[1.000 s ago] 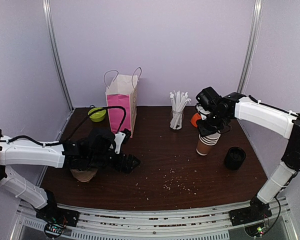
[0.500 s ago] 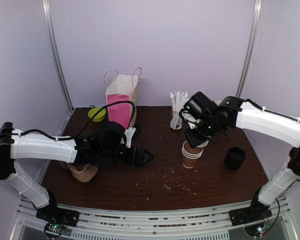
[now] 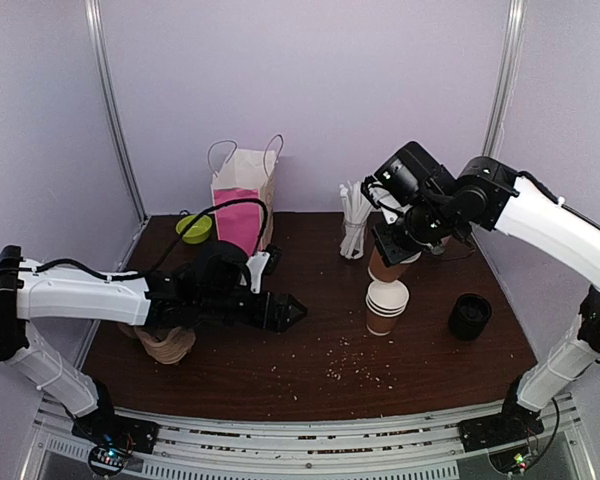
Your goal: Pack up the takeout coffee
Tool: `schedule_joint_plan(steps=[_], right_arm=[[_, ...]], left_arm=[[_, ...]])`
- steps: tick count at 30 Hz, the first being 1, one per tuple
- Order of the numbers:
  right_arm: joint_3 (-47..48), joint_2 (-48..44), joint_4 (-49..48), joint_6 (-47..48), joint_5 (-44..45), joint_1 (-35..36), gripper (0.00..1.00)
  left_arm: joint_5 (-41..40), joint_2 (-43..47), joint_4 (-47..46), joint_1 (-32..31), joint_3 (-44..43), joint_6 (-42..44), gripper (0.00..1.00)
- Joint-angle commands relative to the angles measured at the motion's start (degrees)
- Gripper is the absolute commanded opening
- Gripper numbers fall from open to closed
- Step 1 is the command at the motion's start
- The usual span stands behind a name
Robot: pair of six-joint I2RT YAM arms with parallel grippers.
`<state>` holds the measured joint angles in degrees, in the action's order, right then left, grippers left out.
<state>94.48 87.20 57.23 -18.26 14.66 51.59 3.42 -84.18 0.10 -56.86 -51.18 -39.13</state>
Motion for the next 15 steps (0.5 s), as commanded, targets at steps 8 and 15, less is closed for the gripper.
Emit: schedule_joint_plan(steps=[8, 15], right_arm=[[-0.04, 5.59, -1.13, -3.84, -1.5, 15.29, 0.0], [-1.61, 15.43, -6.39, -4.0, -2.64, 19.52, 0.0]], left_arm=[[-11.45, 17.45, -1.73, -0.27, 9.19, -0.54, 0.87], [-16.66, 26.45, 0.41, -0.27, 14.5, -2.11, 0.88]])
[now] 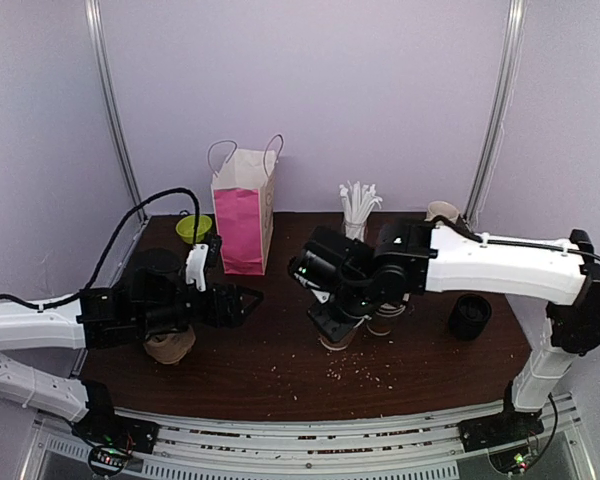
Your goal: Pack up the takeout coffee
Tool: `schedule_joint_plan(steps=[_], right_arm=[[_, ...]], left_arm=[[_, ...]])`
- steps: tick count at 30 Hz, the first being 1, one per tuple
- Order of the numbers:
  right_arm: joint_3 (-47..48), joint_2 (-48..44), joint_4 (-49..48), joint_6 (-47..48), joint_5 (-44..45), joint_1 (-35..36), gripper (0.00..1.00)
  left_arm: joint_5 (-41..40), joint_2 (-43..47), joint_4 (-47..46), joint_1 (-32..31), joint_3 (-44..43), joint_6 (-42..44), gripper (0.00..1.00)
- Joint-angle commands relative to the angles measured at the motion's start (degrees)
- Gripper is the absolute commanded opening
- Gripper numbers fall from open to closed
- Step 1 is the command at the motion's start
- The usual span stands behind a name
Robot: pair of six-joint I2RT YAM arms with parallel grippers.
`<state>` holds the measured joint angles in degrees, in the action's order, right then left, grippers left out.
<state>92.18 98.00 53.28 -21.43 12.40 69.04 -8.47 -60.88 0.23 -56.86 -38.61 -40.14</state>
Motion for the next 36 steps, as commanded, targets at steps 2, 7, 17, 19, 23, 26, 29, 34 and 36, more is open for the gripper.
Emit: schedule_joint_plan(steps=[2, 7, 17, 19, 23, 26, 29, 34, 36], right_arm=[[2.14, 7.88, -2.22, -0.72, -0.43, 2.91, 0.0], [4.04, 13.69, -2.3, -0.87, -0.98, 4.03, 0.0], [2.72, 14.9, -2.64, -1.79, -1.35, 4.44, 0.29], [3.14, 13.27, -2.55, -2.47, -0.96, 4.42, 0.36], [4.76, 9.65, -1.68, -3.12, -0.02, 4.37, 0.46], [6.87, 6.56, 1.04, -3.88, 2.54, 3.76, 0.5], [5.89, 0.71, 2.17, -4.79, 6.29, 0.93, 0.51], [-3.75, -11.17, -2.1, -6.16, 4.47, -12.42, 0.53], [-9.02, -15.31, -5.58, -6.45, -0.33, -19.13, 0.54]], left_arm=[[-5.74, 4.07, 1.68, -0.27, 2.21, -0.95, 0.88], [-6.33, 4.93, 3.08, -0.27, 2.72, -1.01, 0.88], [-7.57, 5.42, 4.15, -0.27, 2.97, -0.9, 0.88], [-7.63, 5.17, 4.21, -0.29, 2.73, -0.76, 0.89], [-7.58, 4.38, 4.17, -0.27, 2.0, -0.41, 0.89], [-7.74, 3.88, 4.25, -0.27, 1.46, 0.02, 0.89], [-8.74, 3.7, 4.33, -0.27, 1.17, 0.28, 0.9], [-9.62, 3.37, 4.17, -0.27, 1.08, 0.9, 0.91], [-9.54, 3.07, 4.03, -0.27, 1.29, 0.84, 0.91]])
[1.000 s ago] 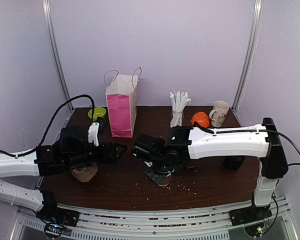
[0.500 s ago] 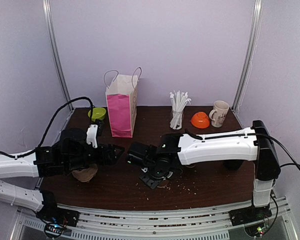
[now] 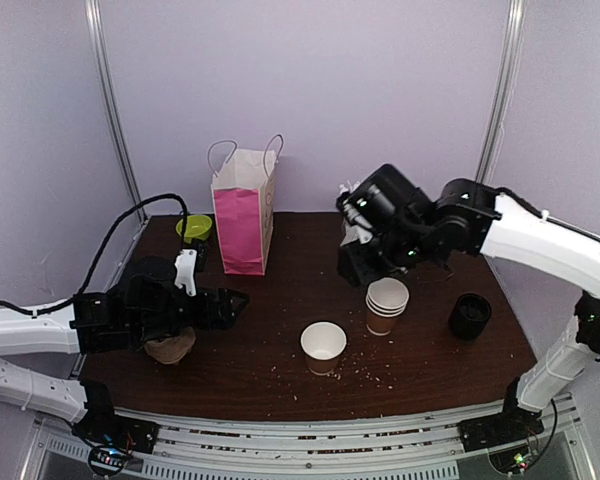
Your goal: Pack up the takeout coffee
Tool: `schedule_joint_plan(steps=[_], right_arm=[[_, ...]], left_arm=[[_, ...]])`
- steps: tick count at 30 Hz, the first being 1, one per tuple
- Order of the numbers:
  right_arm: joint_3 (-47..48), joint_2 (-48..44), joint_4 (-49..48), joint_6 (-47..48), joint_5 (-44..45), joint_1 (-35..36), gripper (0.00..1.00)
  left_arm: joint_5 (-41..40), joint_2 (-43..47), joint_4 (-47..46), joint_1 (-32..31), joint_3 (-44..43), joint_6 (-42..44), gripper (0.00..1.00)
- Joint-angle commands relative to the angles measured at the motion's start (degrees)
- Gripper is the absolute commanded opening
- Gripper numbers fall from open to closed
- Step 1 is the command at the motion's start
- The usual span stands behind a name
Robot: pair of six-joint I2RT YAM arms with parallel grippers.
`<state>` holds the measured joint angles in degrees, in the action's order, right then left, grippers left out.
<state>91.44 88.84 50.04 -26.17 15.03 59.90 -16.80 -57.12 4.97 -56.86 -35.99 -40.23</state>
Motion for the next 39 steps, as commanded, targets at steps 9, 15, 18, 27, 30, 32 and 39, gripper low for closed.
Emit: schedule_joint_plan(steps=[9, 15, 18, 27, 30, 32, 39], right_arm=[[-23.72, -9.96, -12.41, -2.41, -12.25, -23.96, 0.62], [-26.42, -6.29, -15.11, -1.49, -14.77, -25.58, 0.63], [-26.58, -4.4, -15.91, -1.26, -14.85, -25.69, 0.61], [-26.88, 0.56, -17.17, -0.53, -15.65, -26.15, 0.47], [-27.38, 1.61, -17.25, -0.29, -15.04, -26.32, 0.42], [-27.67, 1.94, -17.34, -0.3, -14.71, -26.37, 0.34], [-27.8, 0.54, -16.41, 0.63, -12.33, -28.57, 0.18]], left_arm=[[-0.27, -1.95, -1.88, -0.27, 0.55, 0.02, 0.91], [0.18, -2.73, -2.45, -0.27, 0.95, -0.38, 0.91], [0.14, -2.87, -2.84, -0.27, 1.37, -0.72, 0.91], [0.0, -3.02, -2.54, -0.31, 1.88, -1.05, 0.91], [-0.13, -3.05, -2.61, -0.27, 2.02, -1.09, 0.91], [-0.17, -3.24, -2.6, -0.27, 2.03, -1.04, 0.91], [-1.32, -2.9, -0.79, -0.27, 1.32, -0.75, 0.91]])
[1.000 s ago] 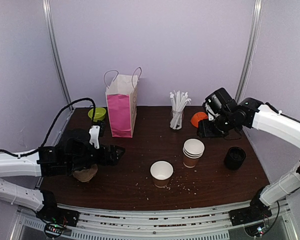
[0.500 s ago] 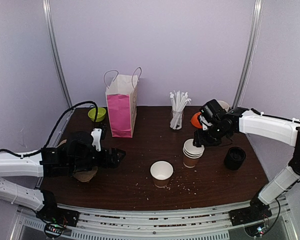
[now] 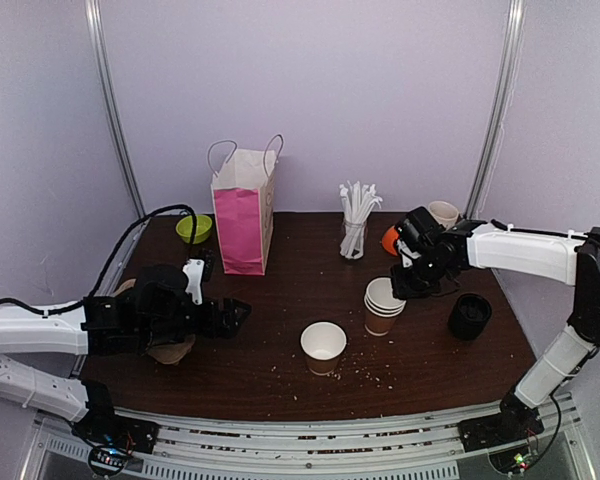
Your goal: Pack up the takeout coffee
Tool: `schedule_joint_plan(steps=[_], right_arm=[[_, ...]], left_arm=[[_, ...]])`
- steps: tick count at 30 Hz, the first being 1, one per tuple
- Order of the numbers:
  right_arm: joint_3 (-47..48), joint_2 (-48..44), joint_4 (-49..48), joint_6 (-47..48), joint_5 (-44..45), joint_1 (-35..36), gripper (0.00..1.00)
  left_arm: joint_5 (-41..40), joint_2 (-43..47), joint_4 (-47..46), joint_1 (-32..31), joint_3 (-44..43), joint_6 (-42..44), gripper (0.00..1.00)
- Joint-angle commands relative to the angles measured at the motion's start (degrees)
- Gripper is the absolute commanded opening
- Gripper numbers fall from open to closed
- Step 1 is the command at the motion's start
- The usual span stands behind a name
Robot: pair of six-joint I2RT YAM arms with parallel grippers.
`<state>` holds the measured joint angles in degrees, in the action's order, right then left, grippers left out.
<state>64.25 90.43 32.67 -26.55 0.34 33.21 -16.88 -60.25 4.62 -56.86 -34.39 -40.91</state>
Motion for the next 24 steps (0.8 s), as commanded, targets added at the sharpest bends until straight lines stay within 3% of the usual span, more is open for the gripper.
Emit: schedule_joint_plan(steps=[1, 24], right_arm=[[-0.66, -1.46, 1.11, 1.05, 2.58, -2.43, 0.17], [2.02, 0.11, -1.02, 3.54, 4.29, -18.93, 0.12]], left_arm=[[-1.49, 0.53, -0.07, -0.27, -0.3, -0.01, 0.91], [-3.64, 5.01, 2.4, -0.28, 0.77, -0.38, 0.91]])
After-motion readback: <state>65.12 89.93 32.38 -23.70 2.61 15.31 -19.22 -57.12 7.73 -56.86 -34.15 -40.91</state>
